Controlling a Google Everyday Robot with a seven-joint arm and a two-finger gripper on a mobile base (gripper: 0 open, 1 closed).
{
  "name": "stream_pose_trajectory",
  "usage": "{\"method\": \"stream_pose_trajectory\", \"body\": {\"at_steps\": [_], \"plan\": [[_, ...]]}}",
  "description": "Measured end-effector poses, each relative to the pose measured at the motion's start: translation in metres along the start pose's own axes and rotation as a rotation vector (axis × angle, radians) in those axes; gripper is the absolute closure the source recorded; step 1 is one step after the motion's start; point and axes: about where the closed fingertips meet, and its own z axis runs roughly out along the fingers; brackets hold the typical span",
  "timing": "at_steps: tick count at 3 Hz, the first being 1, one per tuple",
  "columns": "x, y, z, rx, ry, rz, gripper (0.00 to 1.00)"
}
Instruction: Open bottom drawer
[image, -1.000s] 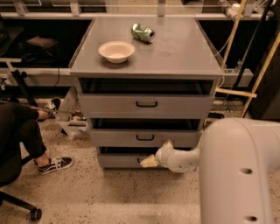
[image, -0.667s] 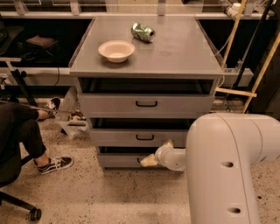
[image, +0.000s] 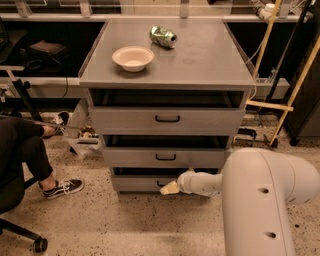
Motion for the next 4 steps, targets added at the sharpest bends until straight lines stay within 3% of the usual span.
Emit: {"method": "stream_pose_trajectory", "body": {"at_steps": [1, 3, 4], "plan": [[0.007, -0.024, 0.047, 0.0, 0.005, 0.05, 0.0], [0.01, -0.028, 0.051, 0.019, 0.017, 0.049, 0.0], [0.079, 0.002, 0.076, 0.039, 0.123, 0.148, 0.0]]}}
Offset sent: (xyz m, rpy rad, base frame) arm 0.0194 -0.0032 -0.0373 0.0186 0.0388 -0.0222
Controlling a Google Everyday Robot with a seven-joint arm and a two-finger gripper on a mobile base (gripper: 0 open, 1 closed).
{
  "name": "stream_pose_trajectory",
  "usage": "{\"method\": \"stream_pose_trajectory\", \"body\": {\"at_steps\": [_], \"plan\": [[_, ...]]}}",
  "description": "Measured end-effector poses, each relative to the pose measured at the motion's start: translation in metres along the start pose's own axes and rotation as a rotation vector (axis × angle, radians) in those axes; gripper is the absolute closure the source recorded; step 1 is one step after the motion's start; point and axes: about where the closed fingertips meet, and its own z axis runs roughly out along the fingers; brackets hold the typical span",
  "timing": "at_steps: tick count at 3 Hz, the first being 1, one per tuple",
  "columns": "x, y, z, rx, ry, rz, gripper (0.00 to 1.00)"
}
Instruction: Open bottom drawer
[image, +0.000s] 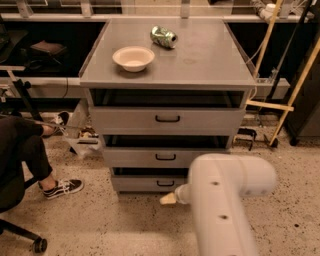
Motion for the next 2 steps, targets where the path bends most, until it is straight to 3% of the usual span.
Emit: {"method": "stream_pose_trajectory", "body": {"at_steps": [1, 2], "plan": [[-0.0052, -0.0116, 0.0115, 0.077, -0.001, 0.041, 0.0], [-0.0057, -0.0116, 0.0113, 0.077, -0.002, 0.04, 0.0]]}}
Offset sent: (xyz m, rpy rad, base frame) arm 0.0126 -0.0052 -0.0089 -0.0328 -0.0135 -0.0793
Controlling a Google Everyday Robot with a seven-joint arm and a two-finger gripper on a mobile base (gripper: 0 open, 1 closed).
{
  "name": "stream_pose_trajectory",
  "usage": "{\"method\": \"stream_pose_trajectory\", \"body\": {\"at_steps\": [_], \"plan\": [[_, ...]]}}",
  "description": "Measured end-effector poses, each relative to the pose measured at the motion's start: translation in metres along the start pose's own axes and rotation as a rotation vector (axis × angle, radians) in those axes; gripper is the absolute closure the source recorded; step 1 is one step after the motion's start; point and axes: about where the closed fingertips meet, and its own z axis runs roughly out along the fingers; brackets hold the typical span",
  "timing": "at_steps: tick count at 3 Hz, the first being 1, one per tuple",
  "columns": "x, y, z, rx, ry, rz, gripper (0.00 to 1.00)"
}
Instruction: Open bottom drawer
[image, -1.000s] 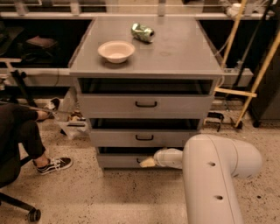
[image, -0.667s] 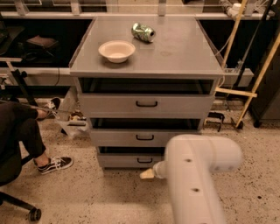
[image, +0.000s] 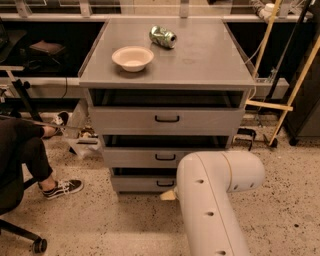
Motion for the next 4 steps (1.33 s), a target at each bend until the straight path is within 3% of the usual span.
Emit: {"method": "stream_pose_trajectory", "body": {"at_steps": [1, 2, 3, 4], "plan": [[-0.011, -0.011, -0.001, 0.075, -0.024, -0.04, 0.0], [0.007, -0.037, 0.01, 0.257, 0.016, -0.22, 0.0], [0.008, -0.053, 0.018, 0.357, 0.021, -0.308, 0.0], [0.005, -0.056, 0.018, 0.358, 0.014, -0.31, 0.0]]}}
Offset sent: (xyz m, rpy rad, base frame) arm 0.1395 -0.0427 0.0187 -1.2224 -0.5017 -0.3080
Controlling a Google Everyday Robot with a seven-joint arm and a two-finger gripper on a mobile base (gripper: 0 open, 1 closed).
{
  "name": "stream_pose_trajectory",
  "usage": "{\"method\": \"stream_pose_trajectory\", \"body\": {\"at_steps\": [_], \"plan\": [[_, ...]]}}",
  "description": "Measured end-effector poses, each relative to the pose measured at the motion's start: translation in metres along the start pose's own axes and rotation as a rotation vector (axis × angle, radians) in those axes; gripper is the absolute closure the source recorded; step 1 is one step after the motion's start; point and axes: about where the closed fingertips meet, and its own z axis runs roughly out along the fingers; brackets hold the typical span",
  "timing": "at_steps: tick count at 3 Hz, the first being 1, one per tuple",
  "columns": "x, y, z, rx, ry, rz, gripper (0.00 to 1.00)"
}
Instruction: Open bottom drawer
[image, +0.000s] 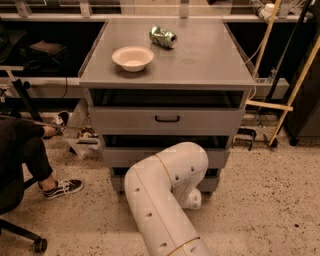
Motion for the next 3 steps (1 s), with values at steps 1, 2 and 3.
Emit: {"method": "stream_pose_trajectory", "body": {"at_steps": [1, 2, 3], "plan": [[-0.046, -0.024, 0.002, 0.014, -0.085, -0.101, 0.0], [-0.043, -0.021, 0.004, 0.013, -0.085, -0.101, 0.0], [-0.034, -0.018, 0.012, -0.019, -0.076, -0.099, 0.0]]}}
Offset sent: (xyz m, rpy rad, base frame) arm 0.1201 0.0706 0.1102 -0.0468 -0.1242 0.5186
